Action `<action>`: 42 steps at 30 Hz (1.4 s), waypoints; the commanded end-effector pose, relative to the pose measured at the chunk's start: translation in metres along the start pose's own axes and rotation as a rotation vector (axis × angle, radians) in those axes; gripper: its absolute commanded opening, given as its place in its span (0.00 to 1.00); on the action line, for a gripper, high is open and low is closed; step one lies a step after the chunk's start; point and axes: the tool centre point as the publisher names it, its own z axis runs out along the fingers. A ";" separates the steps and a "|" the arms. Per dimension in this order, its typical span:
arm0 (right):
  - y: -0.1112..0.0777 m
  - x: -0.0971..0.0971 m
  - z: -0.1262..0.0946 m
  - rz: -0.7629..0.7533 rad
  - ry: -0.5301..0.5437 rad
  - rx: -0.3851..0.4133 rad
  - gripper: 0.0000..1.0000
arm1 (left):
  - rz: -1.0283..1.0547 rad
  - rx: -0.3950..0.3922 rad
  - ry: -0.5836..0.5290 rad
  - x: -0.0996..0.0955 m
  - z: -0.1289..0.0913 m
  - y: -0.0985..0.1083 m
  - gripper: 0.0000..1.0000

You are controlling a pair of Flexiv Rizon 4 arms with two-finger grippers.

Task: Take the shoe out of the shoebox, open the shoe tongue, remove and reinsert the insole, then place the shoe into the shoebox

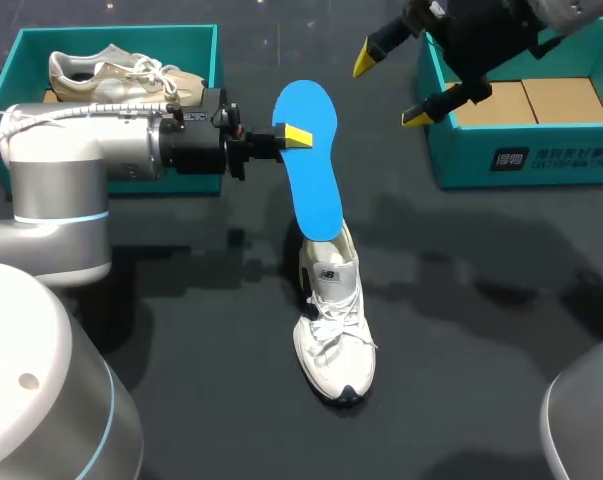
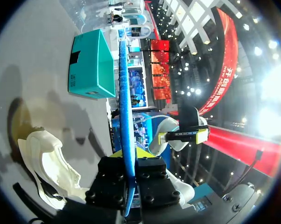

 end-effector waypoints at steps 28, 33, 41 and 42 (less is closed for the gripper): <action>-0.009 -0.019 0.018 0.035 0.543 -0.020 1.00 | 0.166 0.044 0.008 0.004 -0.004 0.001 0.00; -0.010 -0.018 0.019 0.037 0.548 -0.020 1.00 | 0.284 0.064 0.003 0.009 -0.007 -0.003 0.00; -0.013 -0.019 0.020 0.047 0.565 -0.023 1.00 | 0.603 0.105 0.000 0.019 -0.013 -0.010 0.00; -0.013 -0.019 0.020 0.048 0.569 -0.024 1.00 | 0.676 0.113 -0.003 0.021 -0.014 -0.012 0.00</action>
